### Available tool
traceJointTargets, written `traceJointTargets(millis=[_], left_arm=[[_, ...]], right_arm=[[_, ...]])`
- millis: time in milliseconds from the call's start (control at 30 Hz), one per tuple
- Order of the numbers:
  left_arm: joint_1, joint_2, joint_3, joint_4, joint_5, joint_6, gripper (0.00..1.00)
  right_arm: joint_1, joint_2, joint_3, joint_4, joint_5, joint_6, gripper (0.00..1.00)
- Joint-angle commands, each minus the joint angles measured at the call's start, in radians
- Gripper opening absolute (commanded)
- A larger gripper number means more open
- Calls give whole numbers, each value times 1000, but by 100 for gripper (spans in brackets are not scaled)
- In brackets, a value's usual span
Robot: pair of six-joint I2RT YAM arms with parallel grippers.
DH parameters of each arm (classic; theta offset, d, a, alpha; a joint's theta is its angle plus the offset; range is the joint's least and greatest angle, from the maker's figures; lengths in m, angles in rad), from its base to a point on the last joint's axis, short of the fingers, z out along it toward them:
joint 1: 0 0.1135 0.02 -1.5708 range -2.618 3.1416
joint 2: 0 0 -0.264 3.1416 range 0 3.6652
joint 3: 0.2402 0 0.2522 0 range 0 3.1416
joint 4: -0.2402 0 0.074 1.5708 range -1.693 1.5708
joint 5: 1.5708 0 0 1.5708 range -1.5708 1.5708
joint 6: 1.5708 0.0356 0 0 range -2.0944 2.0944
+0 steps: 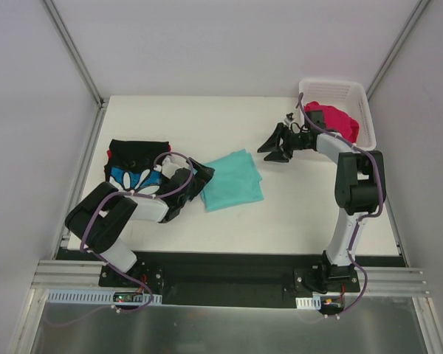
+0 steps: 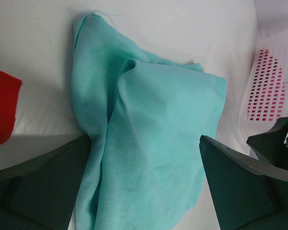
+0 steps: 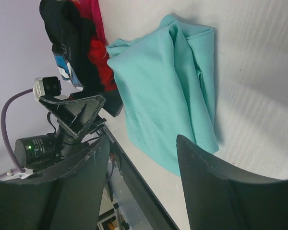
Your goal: Fold and stack the t-shirts
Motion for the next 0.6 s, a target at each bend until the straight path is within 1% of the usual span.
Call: traceJointTargets(millis=[0,133,433,567], left_arm=[[-13,54,12,24,-26,-45,99],[-18,68,6,32,-12,-71,99],[-26,23,-38,29,34,-75,99],[-27,3,-49,10,48,-74,99]], right_arm=[[-13,6,41,21,-34,-7,61],[-17,20,43,23,-35,0,61],[-29,70,34,20,-54,-2,61],[-39,106,11,49,-77,-2,62]])
